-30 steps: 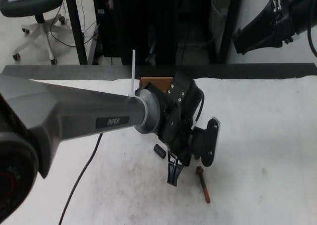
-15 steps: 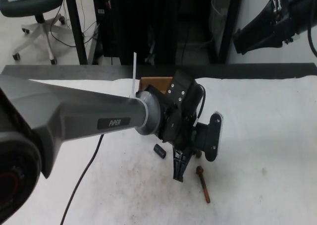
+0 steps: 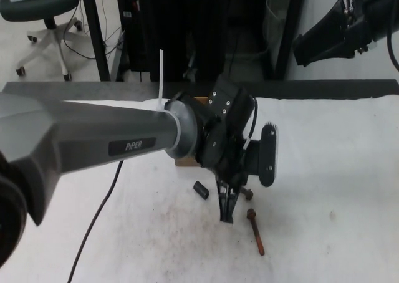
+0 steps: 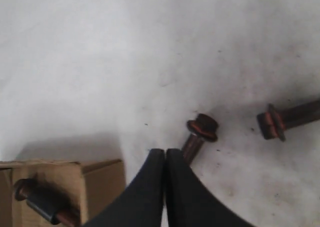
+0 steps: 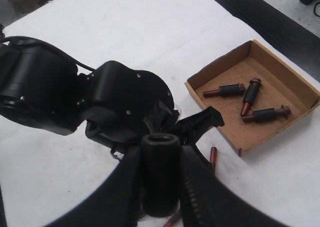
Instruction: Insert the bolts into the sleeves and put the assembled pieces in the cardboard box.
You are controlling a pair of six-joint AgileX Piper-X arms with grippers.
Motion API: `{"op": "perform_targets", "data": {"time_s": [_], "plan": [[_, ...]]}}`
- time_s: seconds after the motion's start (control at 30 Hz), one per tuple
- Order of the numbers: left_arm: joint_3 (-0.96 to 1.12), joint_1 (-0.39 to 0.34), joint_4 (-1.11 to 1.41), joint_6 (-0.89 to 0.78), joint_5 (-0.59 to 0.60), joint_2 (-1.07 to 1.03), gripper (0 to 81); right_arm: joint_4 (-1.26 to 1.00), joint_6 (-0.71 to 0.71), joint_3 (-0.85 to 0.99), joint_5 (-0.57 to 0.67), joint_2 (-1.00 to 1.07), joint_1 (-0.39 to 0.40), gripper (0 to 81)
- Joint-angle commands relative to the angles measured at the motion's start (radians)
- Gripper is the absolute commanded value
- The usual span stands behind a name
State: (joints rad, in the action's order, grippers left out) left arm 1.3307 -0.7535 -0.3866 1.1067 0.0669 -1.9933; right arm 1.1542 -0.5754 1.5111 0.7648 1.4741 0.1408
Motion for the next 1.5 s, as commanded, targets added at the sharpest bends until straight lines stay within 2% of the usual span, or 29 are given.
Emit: {"op": "perform_targets", "data": {"time_s": [0.0,0.13,0.2,0.57,1.03,1.23,1.27,1.33,1.4,1.43,1.47], "plan": [[0.007,0.003,-0.065,-0.007,0.026,0.013,7.8,-0.007,0.0,0.003,0.084,-0.008,-0.004,0.8],[0.007,0.003,-0.078,0.005,0.048,0.013,24.6,-0.007,0.0,0.003,0.112,-0.008,-0.004,0.8],[0.017,0.003,-0.078,0.048,0.048,0.013,29.3,-0.007,0.0,0.003,0.112,-0.008,-0.004,0.8],[0.17,0.003,-0.164,0.067,0.045,-0.089,29.3,0.019,-0.008,0.003,0.111,-0.008,-0.004,0.8],[0.171,0.005,-0.178,0.106,0.07,-0.12,29.3,0.047,-0.011,0.003,0.111,-0.009,-0.004,0.8],[0.171,0.002,-0.185,0.137,0.068,-0.167,29.3,0.095,-0.061,0.003,0.111,-0.009,-0.004,0.8],[0.171,0.002,-0.182,0.148,0.063,-0.17,28.5,0.1,-0.07,0.003,0.111,-0.009,-0.004,0.8],[0.171,0.002,-0.171,0.151,0.045,-0.169,20.8,0.1,-0.072,0.003,0.111,-0.009,-0.004,0.8],[0.171,0.002,-0.163,0.151,0.028,-0.169,4.2,0.1,-0.072,0.003,0.111,-0.009,-0.004,0.8],[0.171,0.002,-0.159,0.154,0.014,-0.169,0.1,0.1,-0.072,0.003,0.111,-0.009,-0.004,0.8],[0.171,0.002,-0.155,0.157,-0.003,-0.169,0.1,0.1,-0.072,0.003,0.111,-0.009,-0.004,0.8]]}}
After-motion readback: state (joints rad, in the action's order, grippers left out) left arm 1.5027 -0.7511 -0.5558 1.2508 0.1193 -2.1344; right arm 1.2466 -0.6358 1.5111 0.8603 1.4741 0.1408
